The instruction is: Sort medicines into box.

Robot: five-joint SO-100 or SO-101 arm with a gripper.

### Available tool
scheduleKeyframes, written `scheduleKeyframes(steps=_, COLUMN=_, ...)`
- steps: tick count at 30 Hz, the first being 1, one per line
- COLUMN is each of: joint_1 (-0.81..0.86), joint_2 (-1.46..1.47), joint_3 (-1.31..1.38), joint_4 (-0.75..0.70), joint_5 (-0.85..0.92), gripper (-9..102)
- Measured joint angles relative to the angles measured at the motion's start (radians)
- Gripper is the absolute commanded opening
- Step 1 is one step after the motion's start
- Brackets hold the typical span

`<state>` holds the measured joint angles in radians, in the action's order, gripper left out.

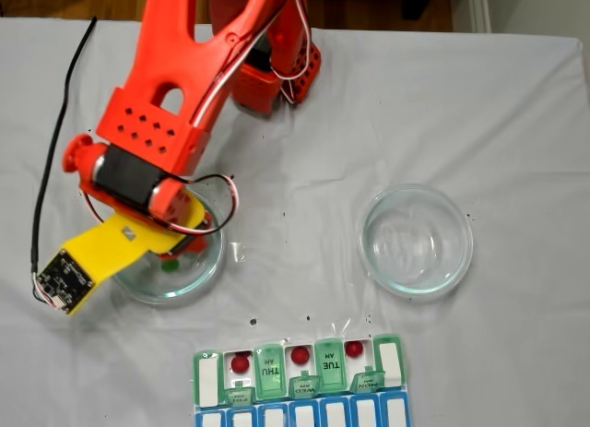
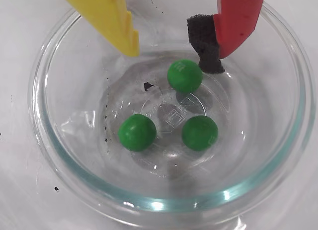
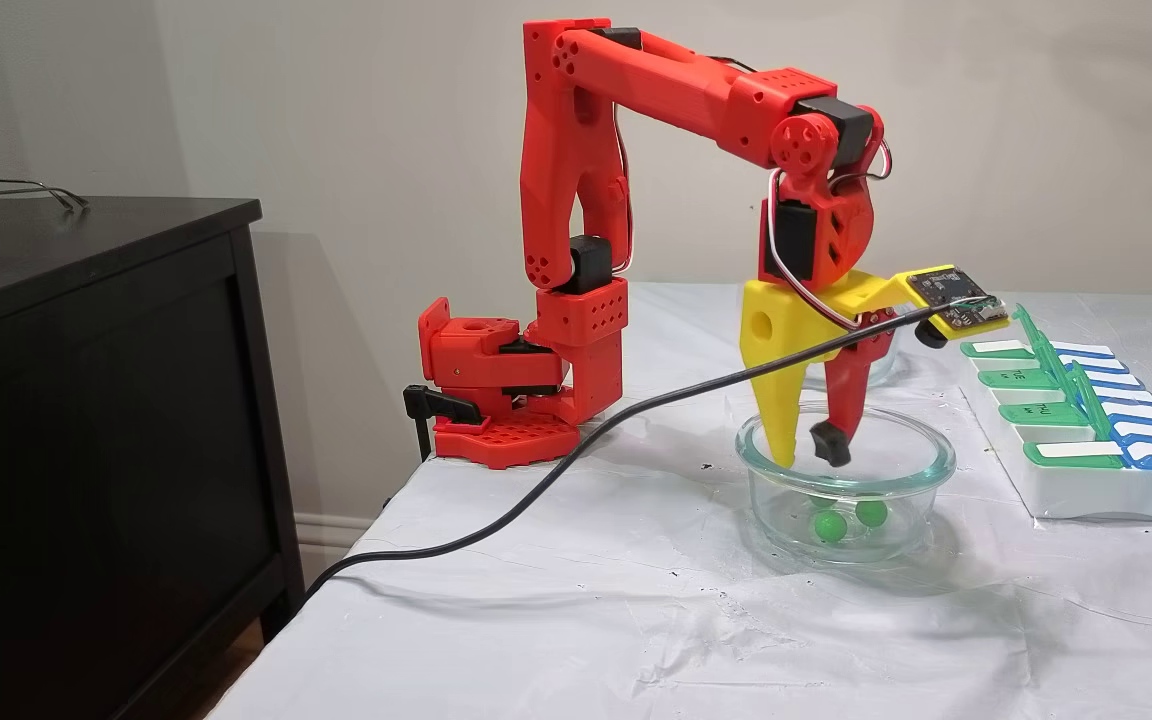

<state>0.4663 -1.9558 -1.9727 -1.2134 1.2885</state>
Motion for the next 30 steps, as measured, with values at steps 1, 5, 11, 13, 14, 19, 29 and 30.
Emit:
scheduleKeyframes(steps=1, joint_1=0.000, joint_2=0.000, joint_3=0.000, joint_4=0.011, joint_5=-0.006, gripper=21)
scheduleKeyframes(steps=5, joint_1=-0.002, joint_2=0.000, joint_3=0.000, joint_4=0.048, joint_5=-0.031, gripper=21)
scheduleKeyframes(steps=11, joint_1=-0.011, joint_2=0.035, joint_3=0.000, joint_4=0.064, joint_5=-0.038, gripper=22)
scheduleKeyframes(steps=13, joint_1=-0.014, joint_2=0.052, joint_3=0.000, joint_4=0.055, joint_5=-0.038, gripper=22)
scheduleKeyframes(steps=14, joint_1=-0.017, joint_2=0.063, joint_3=0.002, joint_4=0.046, joint_5=-0.038, gripper=22)
scheduleKeyframes(steps=19, joint_1=-0.018, joint_2=0.080, joint_3=0.002, joint_4=0.035, joint_5=-0.038, gripper=23)
scheduleKeyframes(steps=29, joint_1=-0.026, joint_2=0.086, joint_3=0.002, joint_4=0.060, joint_5=-0.038, gripper=23)
scheduleKeyframes(steps=30, joint_1=-0.026, joint_2=0.086, joint_3=0.002, joint_4=0.063, joint_5=-0.038, gripper=23)
